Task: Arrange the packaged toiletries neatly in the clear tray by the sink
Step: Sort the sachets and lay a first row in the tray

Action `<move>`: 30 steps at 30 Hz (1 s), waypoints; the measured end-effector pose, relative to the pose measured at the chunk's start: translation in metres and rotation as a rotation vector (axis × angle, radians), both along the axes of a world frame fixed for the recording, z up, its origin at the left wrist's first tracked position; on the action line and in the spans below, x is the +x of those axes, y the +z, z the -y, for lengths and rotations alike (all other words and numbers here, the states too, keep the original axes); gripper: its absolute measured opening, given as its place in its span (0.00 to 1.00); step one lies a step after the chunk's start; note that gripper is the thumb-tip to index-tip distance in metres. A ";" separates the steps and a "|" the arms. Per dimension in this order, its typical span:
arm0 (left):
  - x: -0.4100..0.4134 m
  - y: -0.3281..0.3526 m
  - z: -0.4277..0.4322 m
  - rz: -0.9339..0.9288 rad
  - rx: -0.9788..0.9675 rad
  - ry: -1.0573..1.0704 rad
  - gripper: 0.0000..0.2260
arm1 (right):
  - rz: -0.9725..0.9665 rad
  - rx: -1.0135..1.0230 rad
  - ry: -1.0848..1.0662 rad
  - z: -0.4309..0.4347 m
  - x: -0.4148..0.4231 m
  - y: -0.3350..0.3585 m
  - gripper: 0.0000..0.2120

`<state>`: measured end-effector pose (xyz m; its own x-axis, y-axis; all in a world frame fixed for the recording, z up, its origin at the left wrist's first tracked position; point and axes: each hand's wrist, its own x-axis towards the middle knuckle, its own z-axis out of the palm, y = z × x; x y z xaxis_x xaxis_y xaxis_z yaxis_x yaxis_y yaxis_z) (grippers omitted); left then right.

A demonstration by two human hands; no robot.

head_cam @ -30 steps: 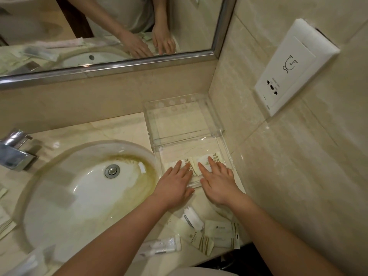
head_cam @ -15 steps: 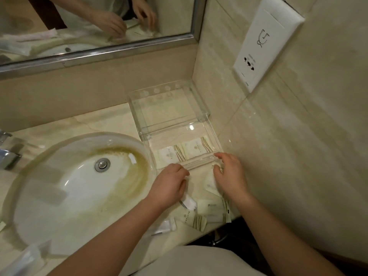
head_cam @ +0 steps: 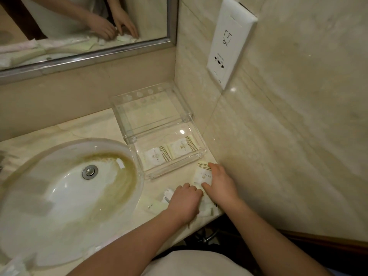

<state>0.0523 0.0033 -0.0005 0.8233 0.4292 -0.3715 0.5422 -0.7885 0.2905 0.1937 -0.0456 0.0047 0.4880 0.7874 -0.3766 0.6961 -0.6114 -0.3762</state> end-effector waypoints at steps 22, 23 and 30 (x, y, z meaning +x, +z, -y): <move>-0.095 0.090 -0.043 0.874 -0.795 1.199 0.20 | -0.878 0.357 -0.501 -0.010 -0.014 0.040 0.06; -0.095 0.091 -0.044 0.871 -0.778 1.195 0.19 | -0.897 0.362 -0.505 -0.013 -0.016 0.044 0.05; -0.095 0.093 -0.056 0.824 -0.621 1.226 0.16 | -0.978 0.344 -0.598 -0.029 -0.017 0.043 0.04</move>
<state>-0.0429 0.0588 0.0921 0.1661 0.9093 -0.3817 0.2695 0.3304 0.9045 0.1764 -0.0167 0.0475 0.4357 0.6653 -0.6063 -0.3367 -0.5042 -0.7952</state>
